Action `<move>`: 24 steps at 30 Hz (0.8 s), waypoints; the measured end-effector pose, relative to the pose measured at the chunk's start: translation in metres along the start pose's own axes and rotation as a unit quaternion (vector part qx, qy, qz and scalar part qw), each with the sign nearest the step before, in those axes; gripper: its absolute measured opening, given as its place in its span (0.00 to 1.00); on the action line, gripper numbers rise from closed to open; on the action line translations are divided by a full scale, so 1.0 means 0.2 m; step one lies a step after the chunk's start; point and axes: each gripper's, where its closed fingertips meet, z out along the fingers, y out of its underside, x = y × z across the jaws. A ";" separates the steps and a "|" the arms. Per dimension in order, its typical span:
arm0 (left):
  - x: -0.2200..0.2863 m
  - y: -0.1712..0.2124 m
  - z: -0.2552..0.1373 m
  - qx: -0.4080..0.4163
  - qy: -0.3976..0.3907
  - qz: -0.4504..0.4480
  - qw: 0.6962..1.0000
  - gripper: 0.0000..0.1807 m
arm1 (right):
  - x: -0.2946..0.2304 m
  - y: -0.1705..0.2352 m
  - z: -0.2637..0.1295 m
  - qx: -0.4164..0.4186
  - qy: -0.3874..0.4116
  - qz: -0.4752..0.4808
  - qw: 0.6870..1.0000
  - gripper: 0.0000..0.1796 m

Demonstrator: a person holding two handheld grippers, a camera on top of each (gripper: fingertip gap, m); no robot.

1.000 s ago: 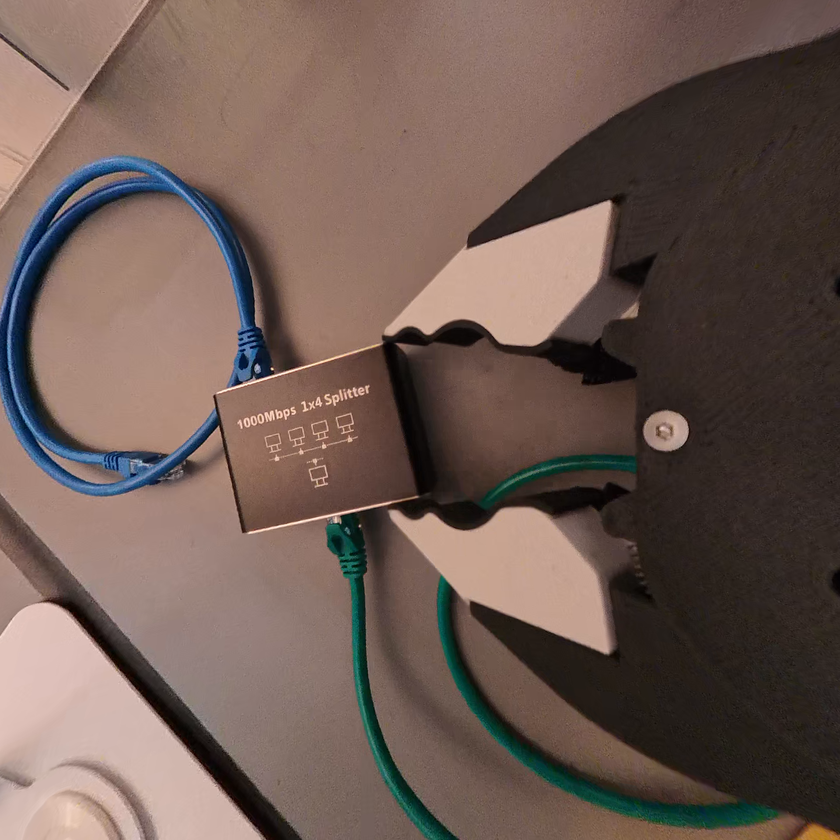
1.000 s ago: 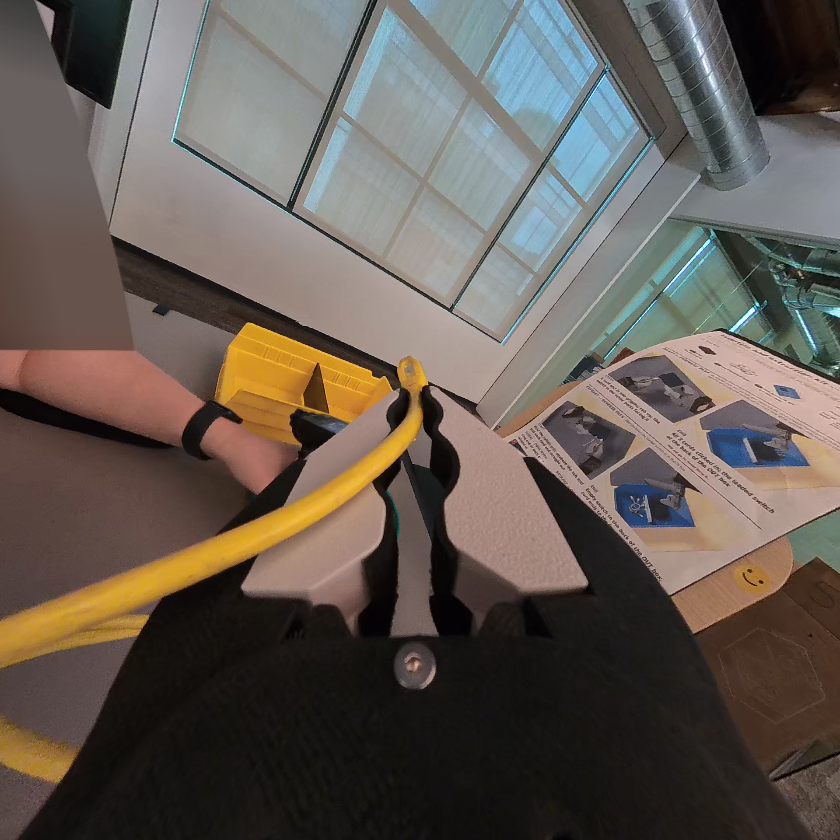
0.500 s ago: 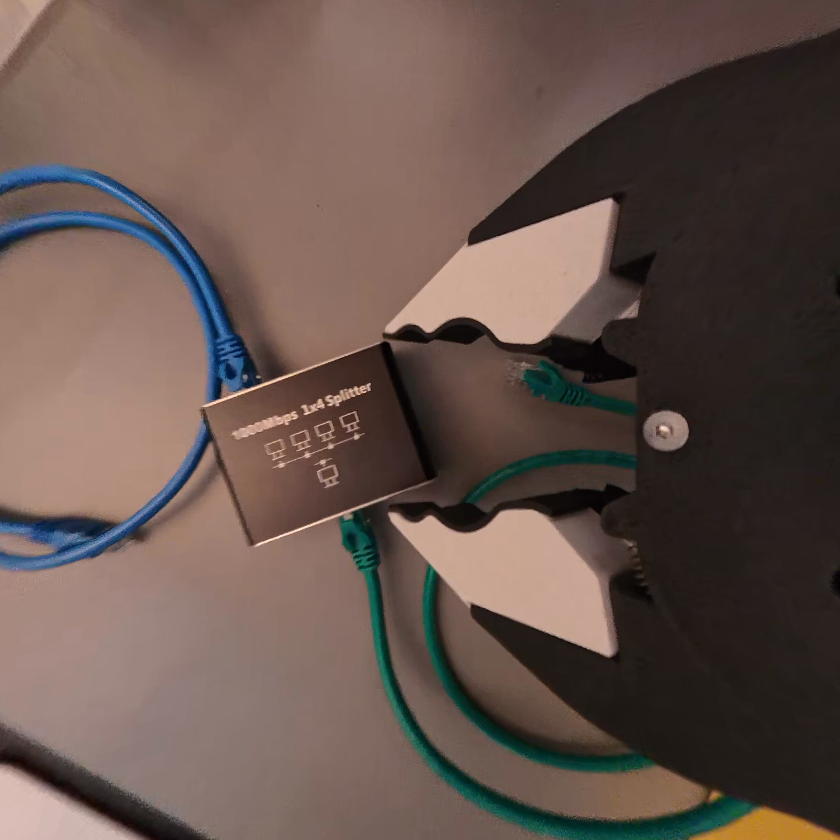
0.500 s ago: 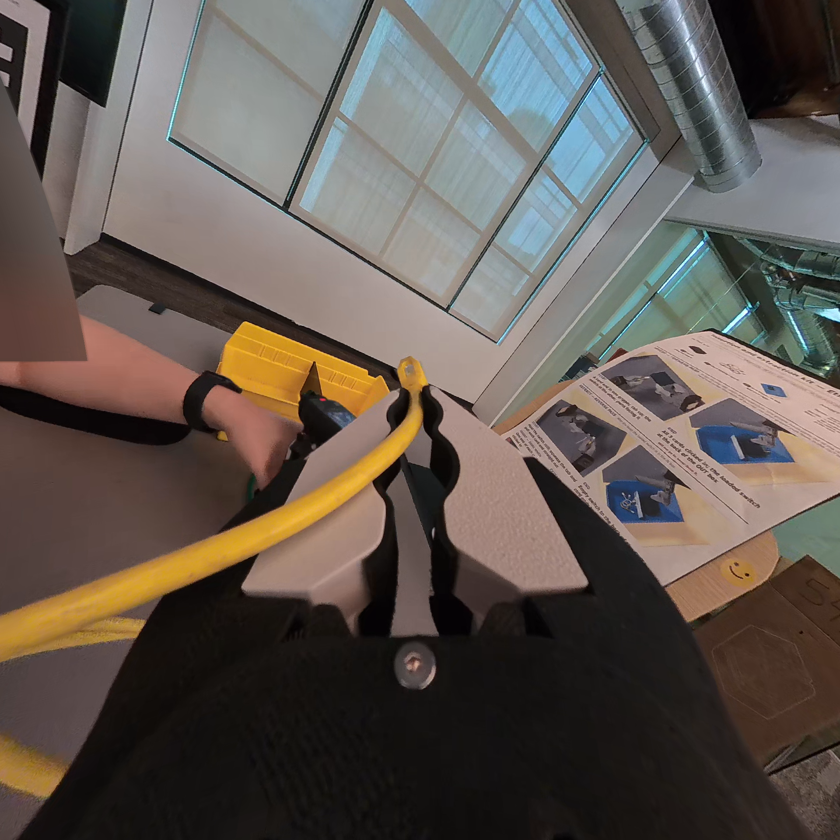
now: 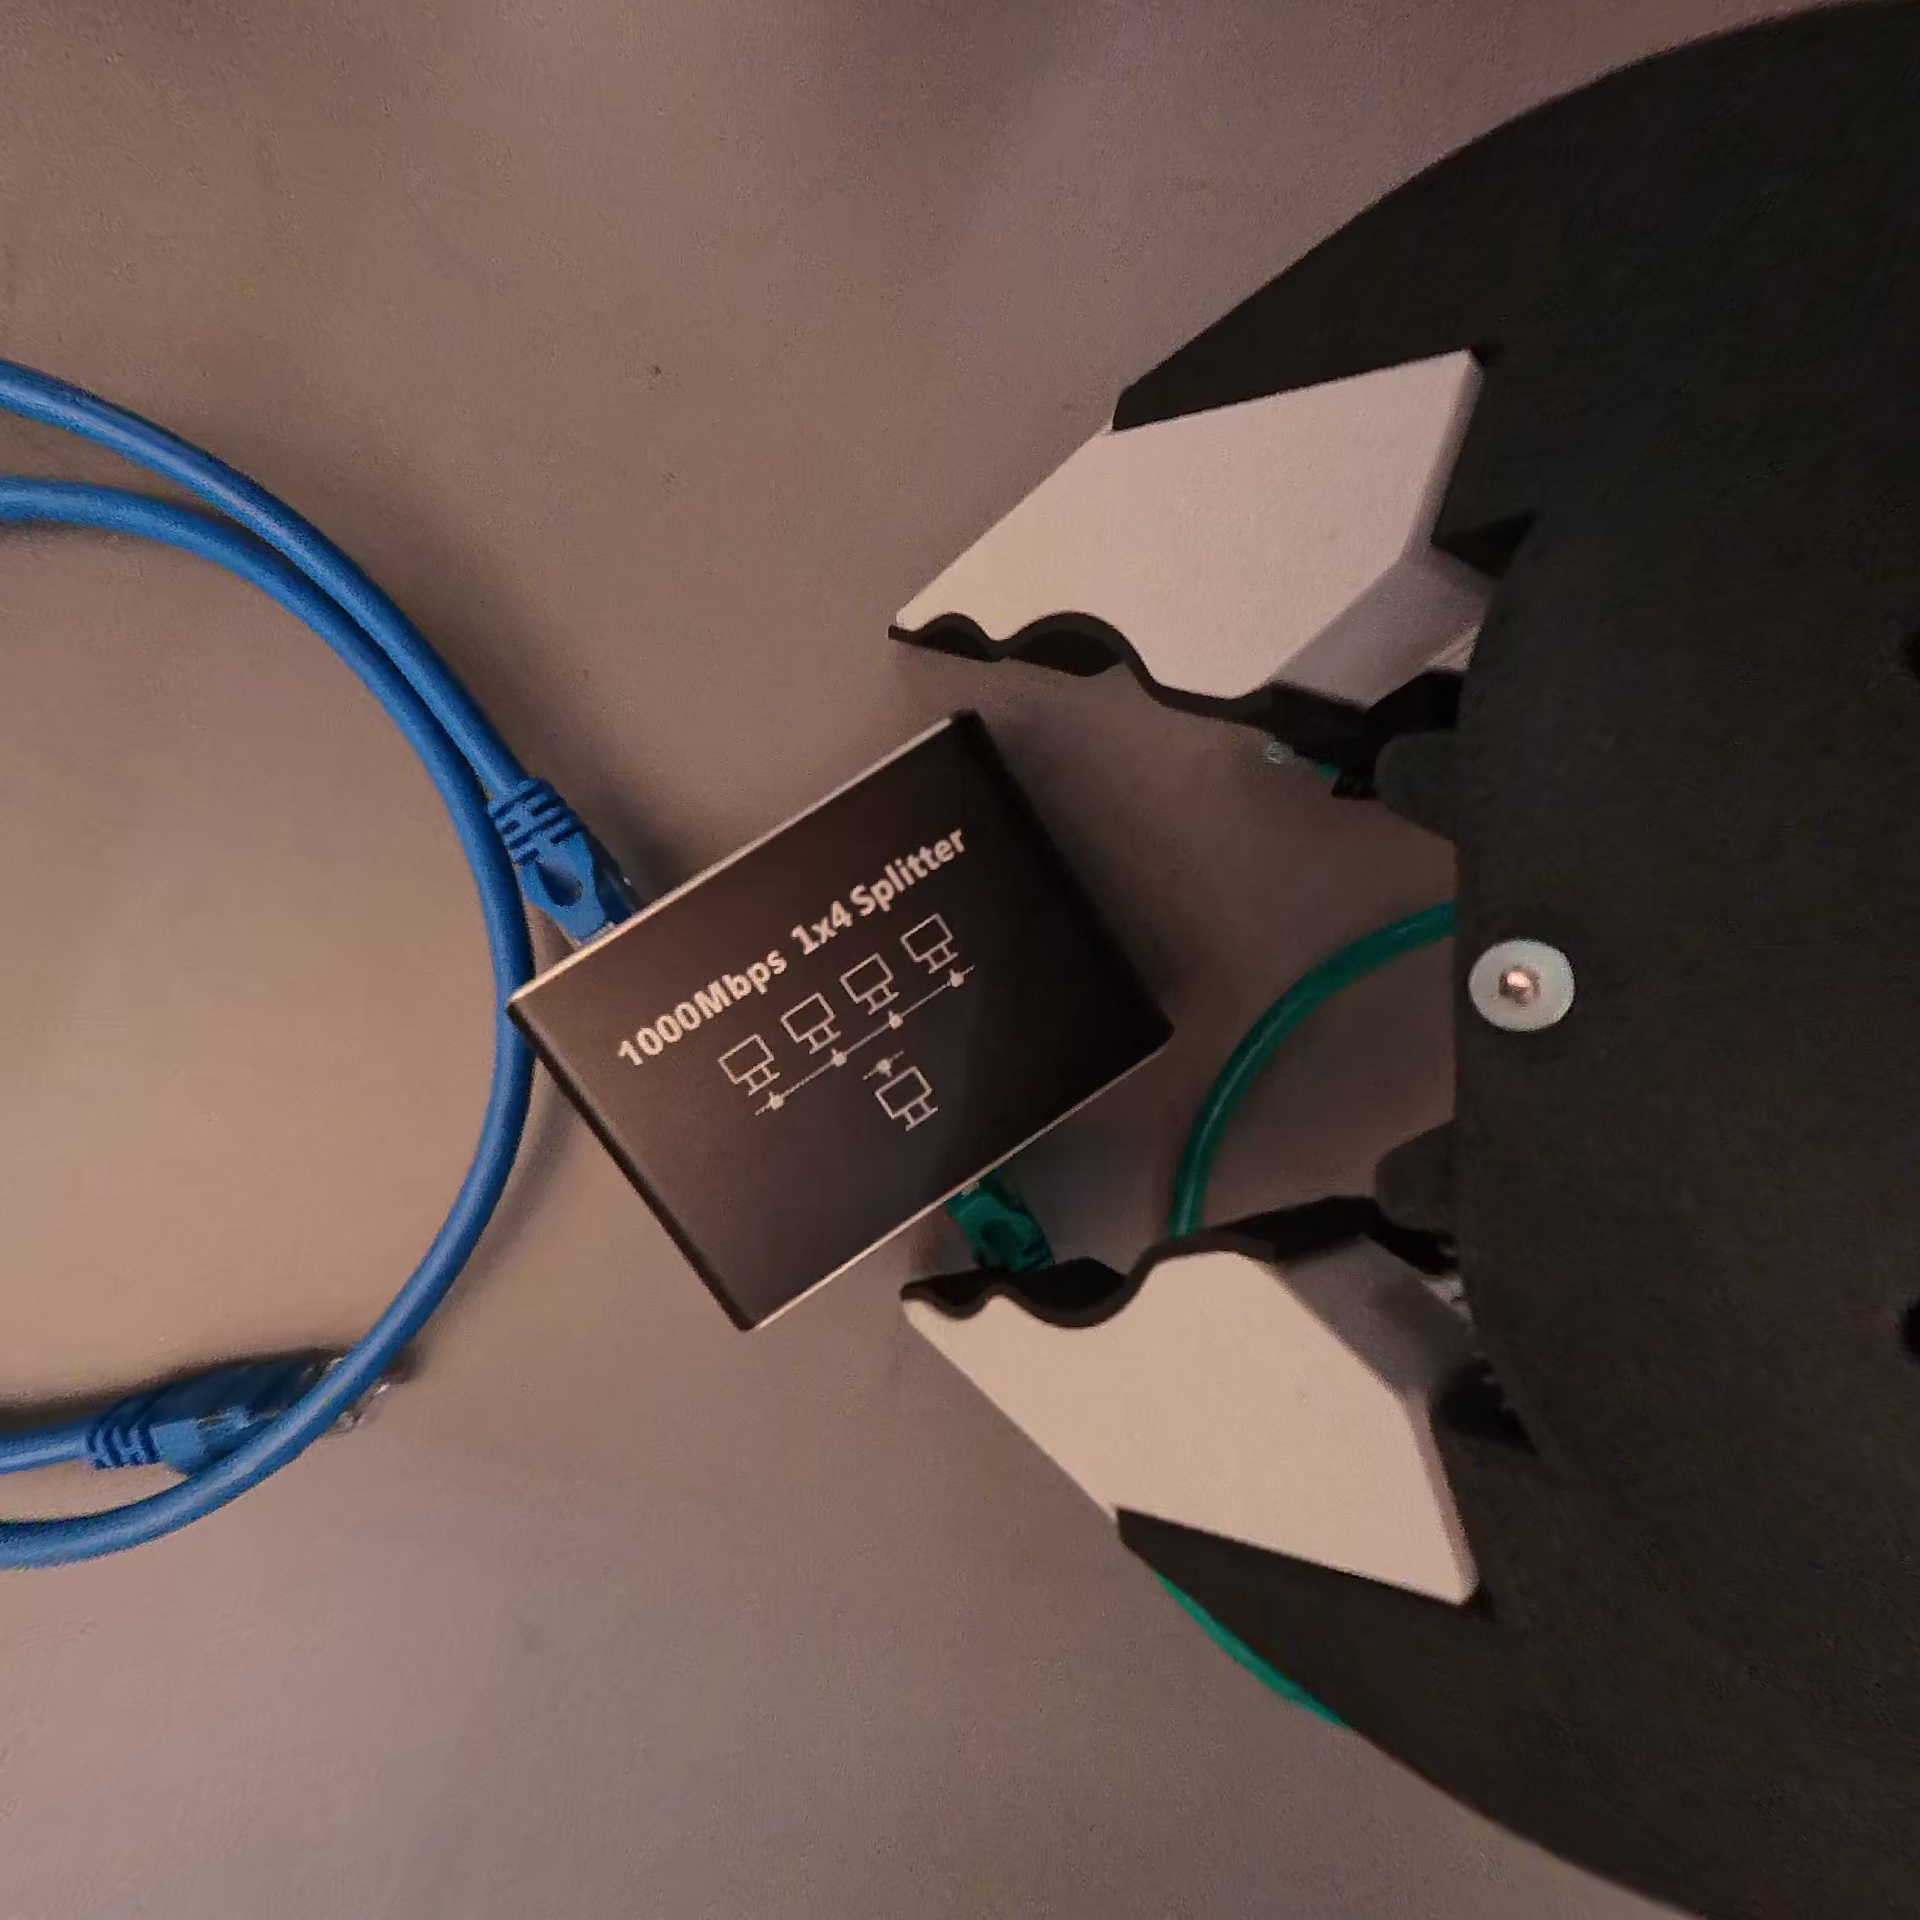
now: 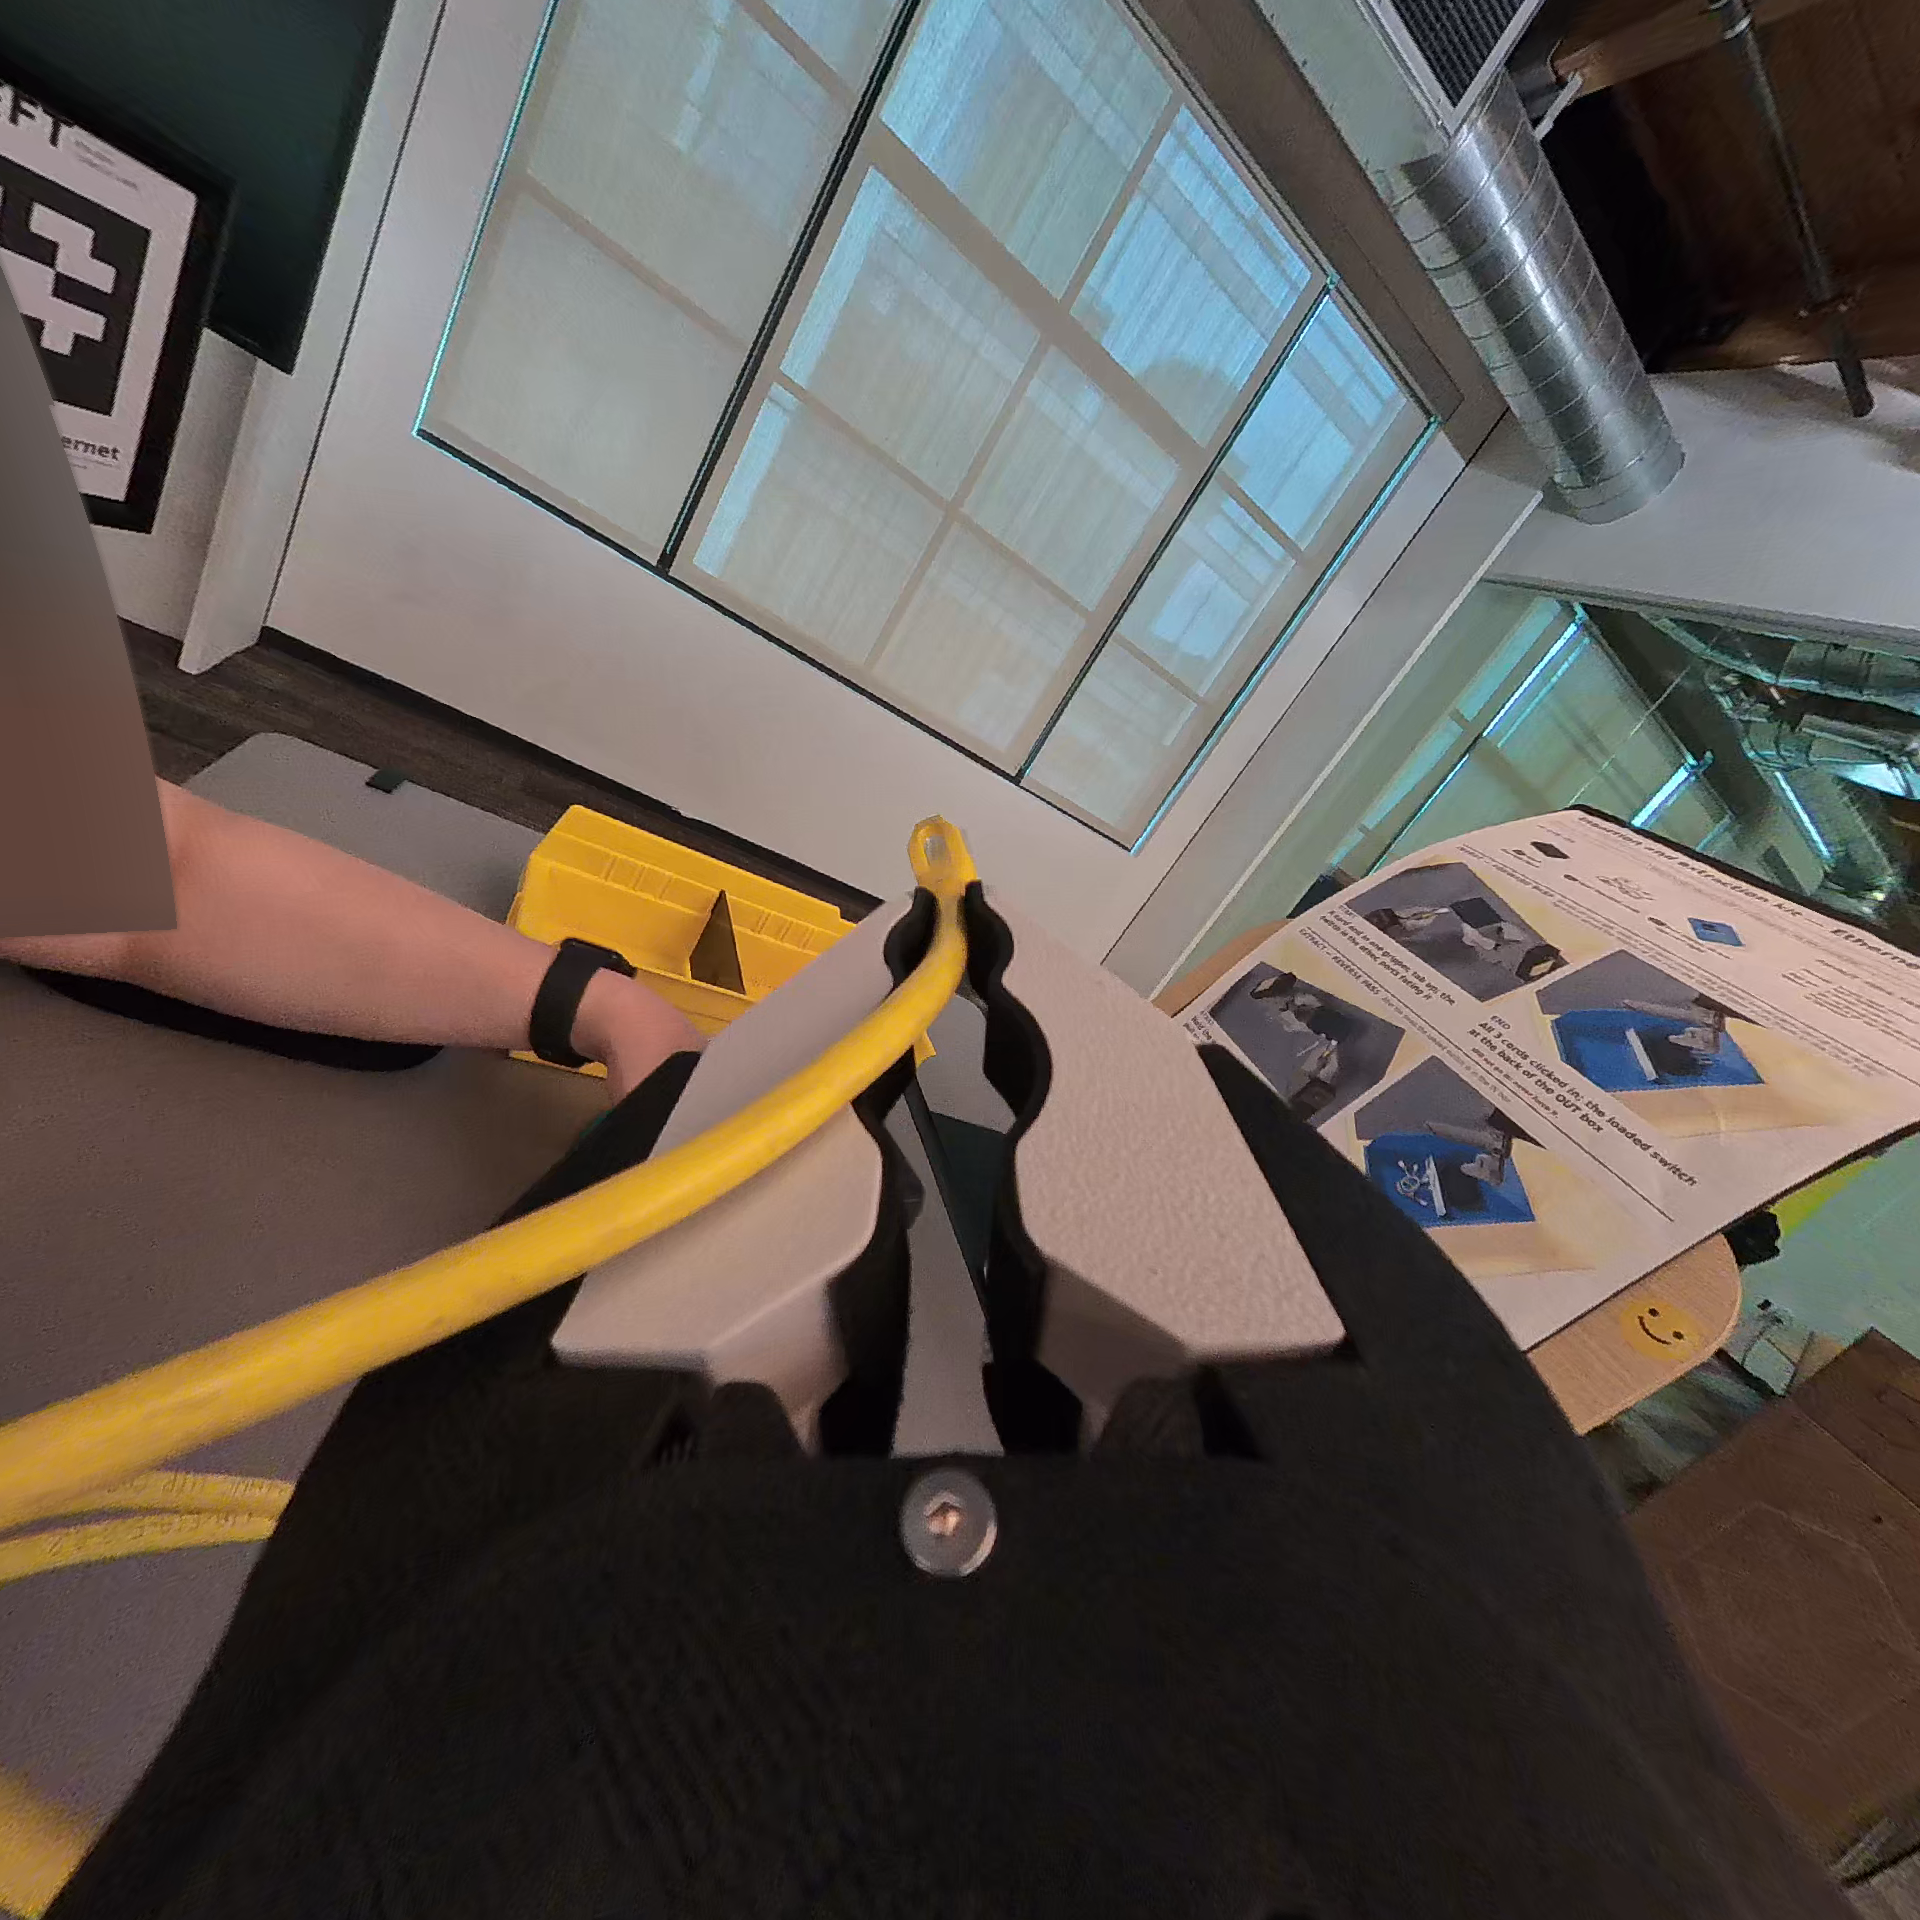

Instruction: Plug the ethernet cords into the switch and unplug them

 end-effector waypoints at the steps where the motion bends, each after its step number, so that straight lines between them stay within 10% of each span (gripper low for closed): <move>1: 0.00 0.00 0.01 -0.001 0.007 -0.004 1.000 0.64 | 0.00 0.00 0.00 0.002 -0.001 0.001 1.000 0.03; 24: -0.06 -0.03 -0.13 0.132 0.014 -0.191 0.973 0.51 | -0.05 0.20 0.14 -0.061 -0.028 0.038 0.997 0.03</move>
